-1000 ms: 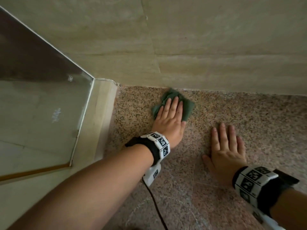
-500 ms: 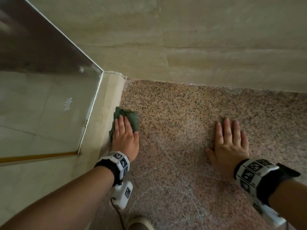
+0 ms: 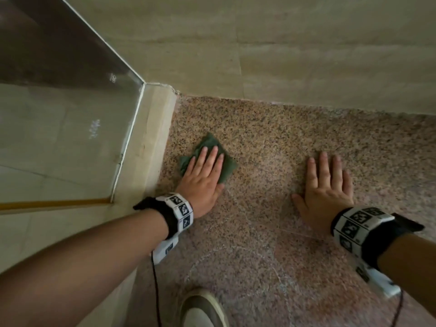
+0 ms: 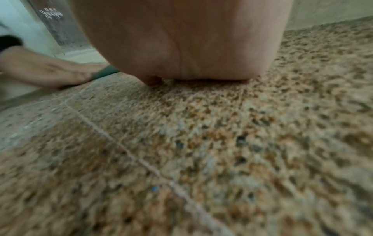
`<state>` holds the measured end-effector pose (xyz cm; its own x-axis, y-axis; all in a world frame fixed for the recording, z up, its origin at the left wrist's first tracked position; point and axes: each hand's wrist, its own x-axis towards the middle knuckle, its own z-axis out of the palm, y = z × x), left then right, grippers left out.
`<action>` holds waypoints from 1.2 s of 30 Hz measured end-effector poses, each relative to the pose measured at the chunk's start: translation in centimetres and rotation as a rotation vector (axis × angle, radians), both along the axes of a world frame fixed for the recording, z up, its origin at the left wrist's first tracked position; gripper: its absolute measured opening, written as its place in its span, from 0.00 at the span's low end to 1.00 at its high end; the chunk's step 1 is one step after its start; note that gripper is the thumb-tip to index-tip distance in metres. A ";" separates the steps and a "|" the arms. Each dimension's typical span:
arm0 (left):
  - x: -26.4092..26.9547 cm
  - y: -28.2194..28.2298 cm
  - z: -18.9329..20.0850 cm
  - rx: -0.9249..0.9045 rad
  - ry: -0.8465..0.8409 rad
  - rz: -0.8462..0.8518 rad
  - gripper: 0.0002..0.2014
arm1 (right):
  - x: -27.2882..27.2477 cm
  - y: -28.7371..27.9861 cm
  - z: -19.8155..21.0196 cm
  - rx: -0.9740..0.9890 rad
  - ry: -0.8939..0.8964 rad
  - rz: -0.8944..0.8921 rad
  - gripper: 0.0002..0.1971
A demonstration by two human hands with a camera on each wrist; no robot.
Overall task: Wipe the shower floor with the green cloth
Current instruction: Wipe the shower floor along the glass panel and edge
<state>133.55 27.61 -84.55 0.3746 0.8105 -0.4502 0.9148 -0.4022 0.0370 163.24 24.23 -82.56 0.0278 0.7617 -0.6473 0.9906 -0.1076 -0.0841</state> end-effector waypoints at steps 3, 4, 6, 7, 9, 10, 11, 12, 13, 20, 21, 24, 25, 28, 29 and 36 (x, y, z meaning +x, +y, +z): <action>2.5 1.8 0.2 -0.019 0.030 -0.013 0.34 | 0.0 0.0 0.0 0.013 -0.003 -0.008 0.45; 2.8 1.3 0.3 -0.015 0.023 -0.018 0.34 | 0.0 -0.1 0.0 0.019 0.000 -0.008 0.45; 3.2 -0.7 0.4 -0.039 -0.007 -0.150 0.33 | 0.1 -0.1 -0.2 0.012 -0.013 0.003 0.45; 3.4 -2.1 0.4 -0.070 -0.021 -0.253 0.33 | 0.1 -0.1 -0.3 0.014 -0.016 0.004 0.45; 3.6 -4.7 0.7 -0.117 -0.061 -0.385 0.32 | 0.0 -0.1 0.0 0.023 -0.017 0.002 0.45; 3.6 -5.4 0.8 -0.116 -0.073 -0.379 0.32 | 0.0 -0.1 -0.1 0.025 -0.020 0.004 0.45; 3.5 -5.3 0.9 -0.099 -0.080 -0.340 0.31 | 0.1 -0.1 -0.1 0.025 -0.026 0.011 0.45; 3.5 -4.5 0.9 -0.069 -0.081 -0.294 0.31 | 0.1 -0.1 -0.1 0.020 -0.031 0.012 0.44; 3.6 -3.4 1.1 -0.041 -0.085 -0.258 0.30 | 0.1 -0.1 -0.1 0.018 -0.032 0.010 0.44; 4.4 2.0 1.2 -0.019 -0.053 -0.523 0.31 | 0.0 -0.2 -0.1 0.039 -0.017 -0.003 0.45; 4.2 2.0 0.9 -0.004 -0.035 -0.536 0.32 | -0.1 -0.2 -0.1 0.039 -0.013 -0.002 0.45; 3.1 1.4 -0.3 0.047 -0.034 -0.508 0.32 | 0.2 -0.1 -0.1 0.029 -0.010 -0.006 0.45; 2.7 1.1 -0.5 0.050 -0.047 -0.463 0.32 | 0.1 -0.1 0.0 0.017 -0.006 -0.005 0.45; 0.6 -0.4 -0.7 0.075 -0.066 -0.287 0.32 | 0.2 0.0 0.1 -0.011 0.003 0.003 0.44; -0.5 -1.0 -0.8 0.086 -0.071 -0.218 0.31 | 0.3 0.0 0.1 -0.013 0.007 0.000 0.44; -2.9 -3.6 -0.8 0.078 -0.044 0.206 0.32 | 0.2 -0.1 -0.1 -0.004 0.017 0.001 0.45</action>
